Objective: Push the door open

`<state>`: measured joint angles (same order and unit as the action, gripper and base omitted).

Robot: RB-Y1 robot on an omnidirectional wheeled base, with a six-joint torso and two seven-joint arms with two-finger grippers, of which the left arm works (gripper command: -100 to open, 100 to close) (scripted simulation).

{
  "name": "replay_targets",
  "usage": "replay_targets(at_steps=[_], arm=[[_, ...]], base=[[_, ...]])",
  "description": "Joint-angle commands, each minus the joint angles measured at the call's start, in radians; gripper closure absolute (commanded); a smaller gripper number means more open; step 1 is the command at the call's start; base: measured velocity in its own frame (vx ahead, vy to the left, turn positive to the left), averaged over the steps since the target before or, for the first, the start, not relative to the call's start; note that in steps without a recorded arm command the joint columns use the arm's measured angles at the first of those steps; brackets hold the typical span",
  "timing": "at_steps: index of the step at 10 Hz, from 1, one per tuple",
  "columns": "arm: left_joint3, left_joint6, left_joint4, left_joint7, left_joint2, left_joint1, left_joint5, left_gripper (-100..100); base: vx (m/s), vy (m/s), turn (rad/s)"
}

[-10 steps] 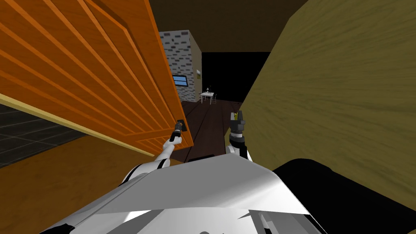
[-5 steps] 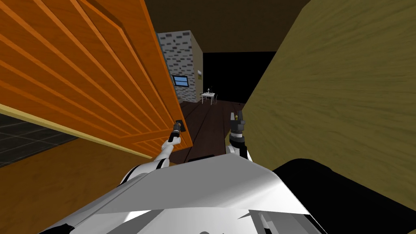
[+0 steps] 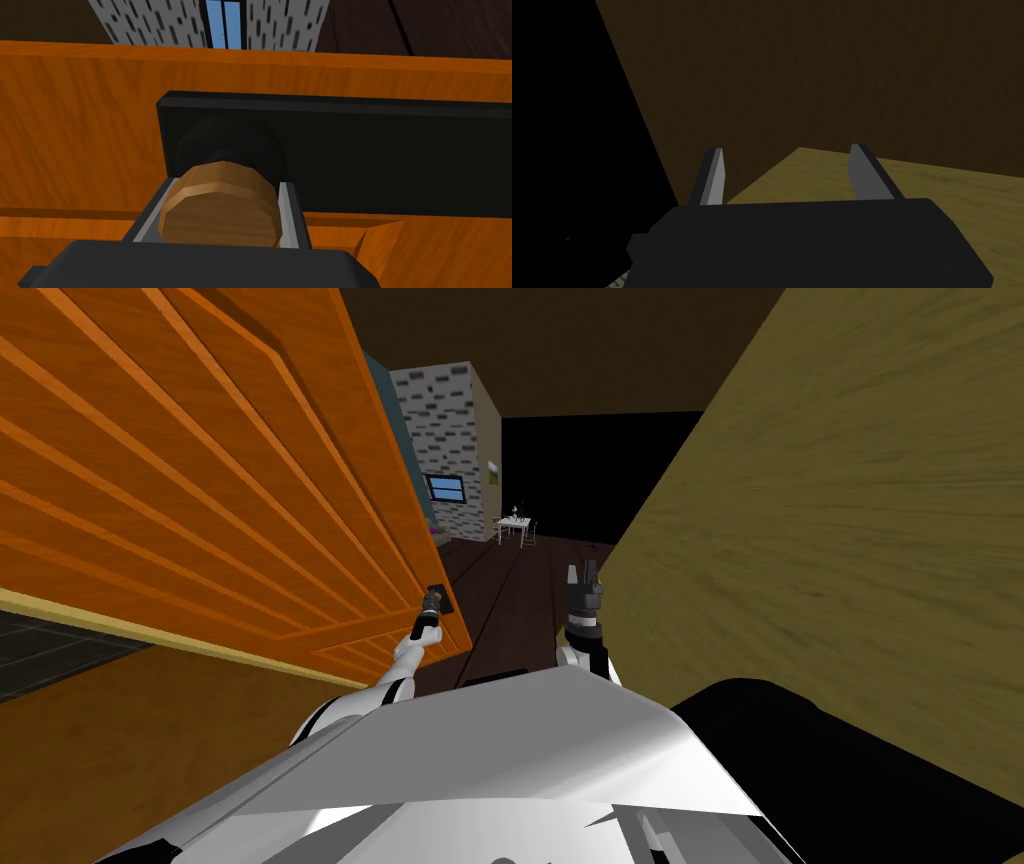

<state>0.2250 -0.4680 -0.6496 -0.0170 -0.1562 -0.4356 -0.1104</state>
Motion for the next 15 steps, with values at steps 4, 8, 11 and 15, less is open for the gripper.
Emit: replay_targets(at_steps=[4,8,11,15], arm=[[0.038,0.007,-0.012,-0.015,-0.018,0.006,-0.012,100],[0.063,0.006,-0.01,-0.024,-0.028,0.01,-0.02,100],[0.091,0.005,-0.007,-0.033,-0.039,0.014,-0.03,100],[0.118,0.004,-0.005,-0.042,-0.05,0.019,-0.039,100]], base=[[0.182,-0.059,0.046],[0.12,-0.031,0.026],[0.114,-0.049,0.04],[0.146,-0.052,0.04]])
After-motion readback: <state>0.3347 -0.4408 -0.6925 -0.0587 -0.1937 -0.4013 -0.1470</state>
